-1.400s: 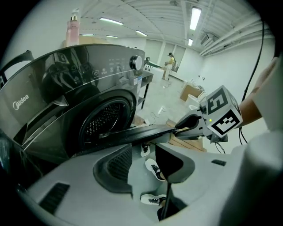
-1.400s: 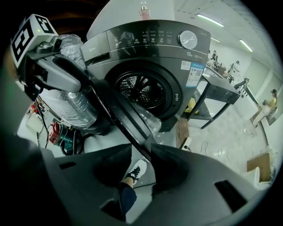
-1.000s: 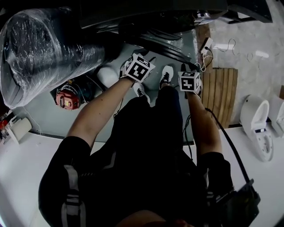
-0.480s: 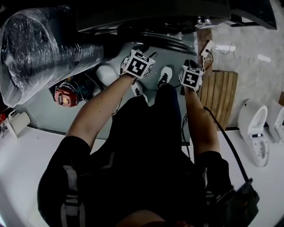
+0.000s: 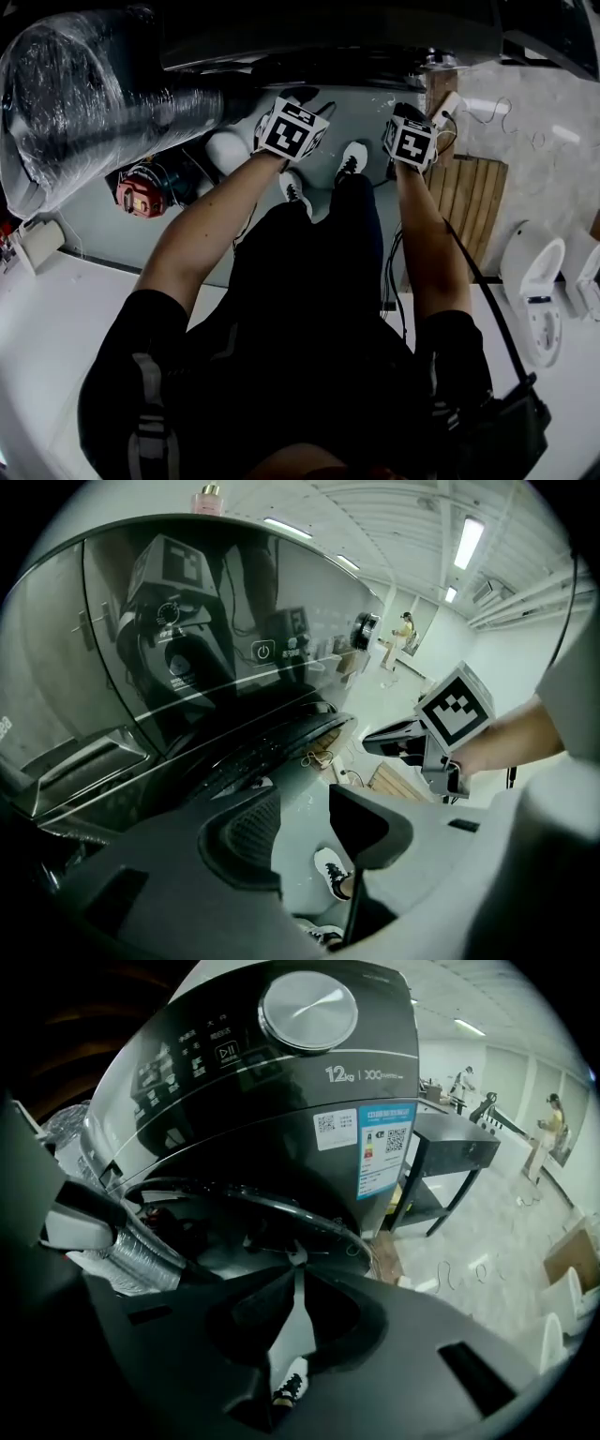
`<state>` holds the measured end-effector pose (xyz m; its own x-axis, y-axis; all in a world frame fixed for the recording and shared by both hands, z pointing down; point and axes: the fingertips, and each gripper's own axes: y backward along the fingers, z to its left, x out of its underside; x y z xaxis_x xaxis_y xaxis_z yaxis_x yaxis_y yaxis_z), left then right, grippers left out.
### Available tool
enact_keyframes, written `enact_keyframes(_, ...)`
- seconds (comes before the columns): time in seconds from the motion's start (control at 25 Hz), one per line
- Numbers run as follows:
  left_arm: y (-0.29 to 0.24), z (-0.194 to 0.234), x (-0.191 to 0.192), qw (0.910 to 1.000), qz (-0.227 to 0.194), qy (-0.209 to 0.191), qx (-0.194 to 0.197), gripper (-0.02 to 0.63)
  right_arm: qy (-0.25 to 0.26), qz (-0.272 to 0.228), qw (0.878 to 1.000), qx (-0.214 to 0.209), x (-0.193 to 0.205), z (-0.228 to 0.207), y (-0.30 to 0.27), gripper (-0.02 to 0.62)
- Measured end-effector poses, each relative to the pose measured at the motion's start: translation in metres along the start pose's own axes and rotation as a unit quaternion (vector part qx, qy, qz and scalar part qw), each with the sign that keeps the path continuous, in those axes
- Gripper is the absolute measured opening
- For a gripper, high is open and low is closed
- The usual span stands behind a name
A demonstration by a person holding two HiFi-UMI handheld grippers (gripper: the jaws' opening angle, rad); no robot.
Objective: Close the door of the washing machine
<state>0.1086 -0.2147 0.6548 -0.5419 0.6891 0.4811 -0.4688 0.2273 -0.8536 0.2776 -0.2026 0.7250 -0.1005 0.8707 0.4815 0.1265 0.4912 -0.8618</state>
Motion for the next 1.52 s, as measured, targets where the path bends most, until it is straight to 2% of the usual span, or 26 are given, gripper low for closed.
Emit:
enact_keyframes(0.2,-0.002,0.003,-0.009,0.9999,-0.004,0.013,-0.005,0.164,0.003,-0.006,1.0,-0.003,-0.017,-0.004,-0.008,0.038)
enact_keyframes(0.48,-0.008,-0.003,-0.006,0.9998,0.006,0.02,0.004,0.164,0.008,-0.007,1.0,-0.017,-0.023,0.004,-0.016,0.04)
enact_keyframes(0.96,-0.015,-0.003,-0.011,0.9996,0.005,0.026,0.007,0.163,-0.039,-0.007,0.999,-0.032,-0.033,0.004,-0.022,0.026)
enact_keyframes(1.52,-0.02,0.002,-0.01,0.9988,0.001,0.049,0.004,0.13,-0.026,-0.008,0.999,-0.031,-0.033,0.006,-0.024,0.025)
